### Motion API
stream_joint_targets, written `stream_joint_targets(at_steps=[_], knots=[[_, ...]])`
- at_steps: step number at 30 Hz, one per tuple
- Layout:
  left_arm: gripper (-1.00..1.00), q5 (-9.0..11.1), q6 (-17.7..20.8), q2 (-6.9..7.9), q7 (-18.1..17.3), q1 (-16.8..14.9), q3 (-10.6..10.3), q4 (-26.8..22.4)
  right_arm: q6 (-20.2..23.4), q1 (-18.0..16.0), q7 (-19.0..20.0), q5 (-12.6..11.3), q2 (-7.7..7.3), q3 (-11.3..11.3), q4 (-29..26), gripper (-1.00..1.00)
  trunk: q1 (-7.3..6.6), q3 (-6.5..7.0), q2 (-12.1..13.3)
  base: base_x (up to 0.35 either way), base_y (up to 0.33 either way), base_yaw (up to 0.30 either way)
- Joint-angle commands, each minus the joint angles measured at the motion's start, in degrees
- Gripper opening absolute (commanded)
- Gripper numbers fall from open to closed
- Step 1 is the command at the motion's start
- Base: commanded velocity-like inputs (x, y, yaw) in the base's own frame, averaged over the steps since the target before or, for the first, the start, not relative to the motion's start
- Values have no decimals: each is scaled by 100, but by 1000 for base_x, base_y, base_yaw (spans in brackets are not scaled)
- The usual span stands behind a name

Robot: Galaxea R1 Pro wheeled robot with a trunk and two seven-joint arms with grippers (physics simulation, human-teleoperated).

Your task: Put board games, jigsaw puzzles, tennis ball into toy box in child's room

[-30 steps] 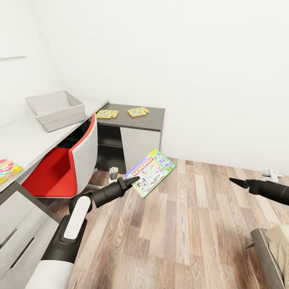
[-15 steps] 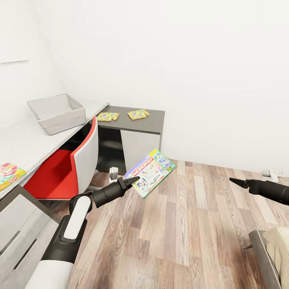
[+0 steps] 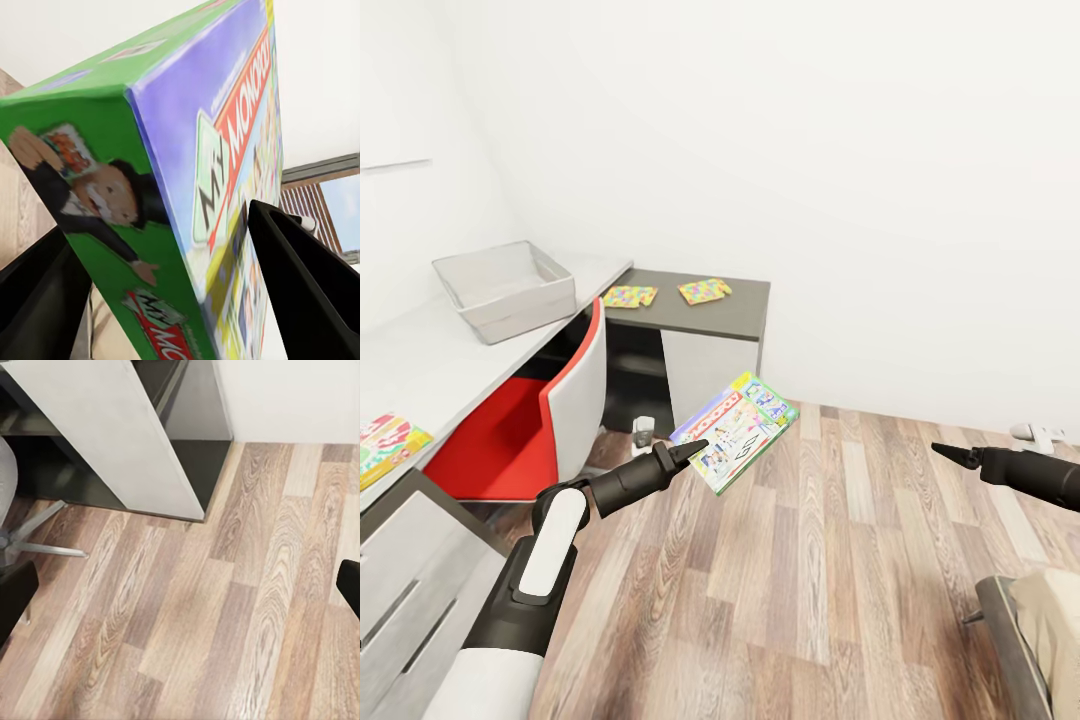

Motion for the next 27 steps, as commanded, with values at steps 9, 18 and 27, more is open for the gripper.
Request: stream_joint_targets(at_steps=[9,18,27], knots=[[-100,-18,24,-3,-13,-3,7,-1,41,-4,-8,-35,-1,-5,0,100,-199,158,360,0,0,0],[-100,-18,24,-3,-9,-3,7,1,42,-4,-8,-36,-1,-5,0,100,-396,319,721,0,0,0],[-100,-18,24,-3,4,-3,7,19,48,-4,-8,-33,-7,-5,0,100,-594,481,1082,0,0,0]])
